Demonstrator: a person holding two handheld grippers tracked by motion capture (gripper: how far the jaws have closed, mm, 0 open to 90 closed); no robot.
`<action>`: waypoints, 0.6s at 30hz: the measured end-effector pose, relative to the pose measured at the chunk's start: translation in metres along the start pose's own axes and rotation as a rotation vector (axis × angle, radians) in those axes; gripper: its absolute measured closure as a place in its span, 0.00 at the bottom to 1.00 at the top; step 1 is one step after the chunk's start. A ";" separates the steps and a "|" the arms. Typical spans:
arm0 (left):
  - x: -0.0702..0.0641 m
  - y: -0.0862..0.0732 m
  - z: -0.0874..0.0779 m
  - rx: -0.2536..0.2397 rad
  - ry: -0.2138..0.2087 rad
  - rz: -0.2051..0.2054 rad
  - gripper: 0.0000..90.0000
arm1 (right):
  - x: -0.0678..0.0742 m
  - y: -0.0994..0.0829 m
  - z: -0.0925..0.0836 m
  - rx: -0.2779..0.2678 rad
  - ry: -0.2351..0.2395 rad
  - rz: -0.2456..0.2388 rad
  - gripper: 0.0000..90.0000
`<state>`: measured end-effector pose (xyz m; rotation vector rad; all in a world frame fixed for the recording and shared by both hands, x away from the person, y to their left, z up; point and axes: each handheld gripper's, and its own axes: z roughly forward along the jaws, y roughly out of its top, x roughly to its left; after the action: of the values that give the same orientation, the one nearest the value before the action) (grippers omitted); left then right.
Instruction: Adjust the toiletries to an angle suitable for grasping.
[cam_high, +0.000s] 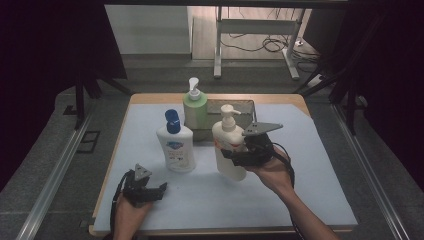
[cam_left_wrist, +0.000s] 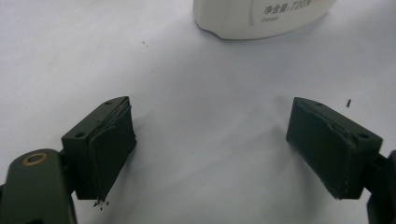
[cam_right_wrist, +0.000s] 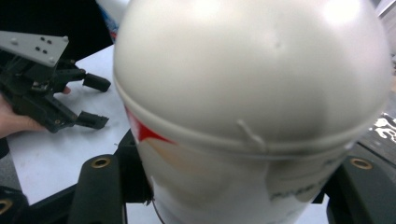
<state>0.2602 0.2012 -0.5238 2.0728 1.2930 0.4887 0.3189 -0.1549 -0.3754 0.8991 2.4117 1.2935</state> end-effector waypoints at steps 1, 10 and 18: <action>0.000 0.000 0.000 0.000 0.000 0.000 0.16 | -0.003 0.003 0.001 -0.002 -0.002 0.005 0.41; 0.000 0.000 0.000 -0.003 0.000 0.000 0.16 | -0.009 0.016 0.002 -0.011 -0.025 0.010 0.41; 0.000 0.000 0.000 -0.003 0.000 0.000 0.17 | -0.019 0.025 0.009 -0.008 -0.044 0.031 0.41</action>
<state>0.2602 0.2012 -0.5240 2.0705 1.2920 0.4905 0.3480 -0.1503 -0.3609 0.9566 2.3666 1.2792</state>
